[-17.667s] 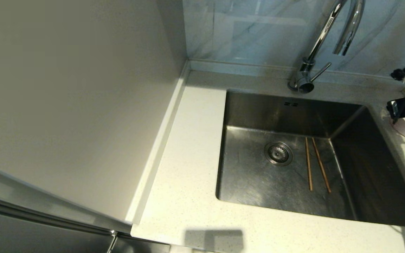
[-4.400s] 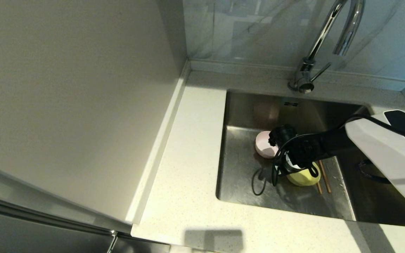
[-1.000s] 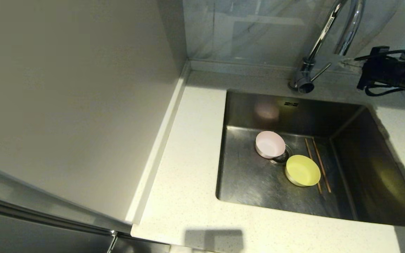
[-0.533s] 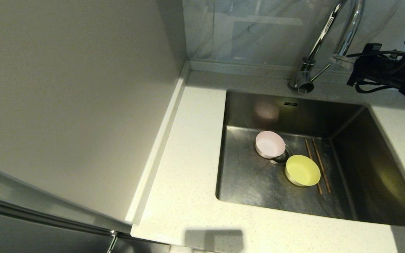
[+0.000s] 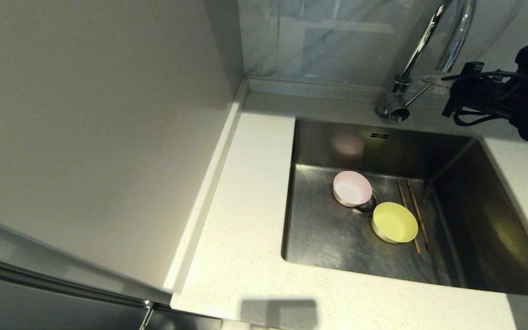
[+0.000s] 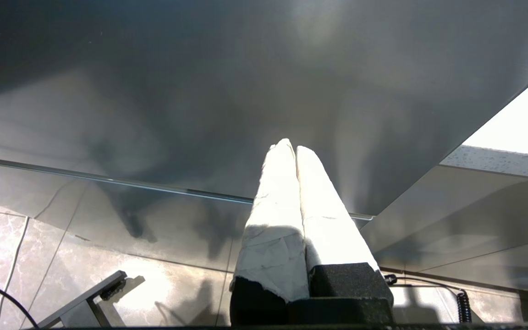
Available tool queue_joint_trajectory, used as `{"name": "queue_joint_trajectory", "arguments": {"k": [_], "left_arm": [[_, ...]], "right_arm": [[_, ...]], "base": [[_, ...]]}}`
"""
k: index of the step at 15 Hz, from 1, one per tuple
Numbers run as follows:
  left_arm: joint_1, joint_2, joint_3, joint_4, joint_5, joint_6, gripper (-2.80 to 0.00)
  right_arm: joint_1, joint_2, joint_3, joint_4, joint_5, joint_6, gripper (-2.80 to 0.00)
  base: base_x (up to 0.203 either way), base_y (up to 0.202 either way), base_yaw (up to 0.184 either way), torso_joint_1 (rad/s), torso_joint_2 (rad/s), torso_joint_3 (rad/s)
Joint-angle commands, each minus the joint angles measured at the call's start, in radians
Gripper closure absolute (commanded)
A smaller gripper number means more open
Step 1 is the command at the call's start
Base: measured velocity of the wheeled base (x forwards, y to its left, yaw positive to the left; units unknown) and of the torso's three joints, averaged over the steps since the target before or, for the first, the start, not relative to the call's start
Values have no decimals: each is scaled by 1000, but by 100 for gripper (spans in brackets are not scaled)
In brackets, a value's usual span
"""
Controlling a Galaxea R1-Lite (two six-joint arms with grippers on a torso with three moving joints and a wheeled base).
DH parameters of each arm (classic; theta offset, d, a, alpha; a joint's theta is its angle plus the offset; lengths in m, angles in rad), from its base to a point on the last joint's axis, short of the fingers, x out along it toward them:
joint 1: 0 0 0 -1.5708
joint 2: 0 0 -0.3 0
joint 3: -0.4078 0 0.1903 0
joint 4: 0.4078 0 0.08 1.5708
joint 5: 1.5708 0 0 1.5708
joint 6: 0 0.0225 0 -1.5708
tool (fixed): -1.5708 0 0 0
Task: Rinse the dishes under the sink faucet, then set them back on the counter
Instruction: Turn on the faucet
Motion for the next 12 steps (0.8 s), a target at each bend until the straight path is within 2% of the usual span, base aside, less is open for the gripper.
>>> {"name": "queue_joint_trajectory", "arguments": {"k": [1,4,10,11,12], "left_arm": [[0,-3,0,0,0,0,0],[0,-3,0,0,0,0,0],[0,-3,0,0,0,0,0],[0,-3,0,0,0,0,0],[0,-3,0,0,0,0,0]], "right_arm": [[-2,2,0,0,26,24,0],[-25,2,0,-9,151,60,0],[-109,-4,0,-5,554,63,0],[-116,-6,4,-7,569,63,0],[-117,-7,15,-9,524,61,0]], "base": [[0,0,0,0,0,0],[0,0,0,0,0,0],[0,0,0,0,0,0],[0,0,0,0,0,0],[0,0,0,0,0,0]]}}
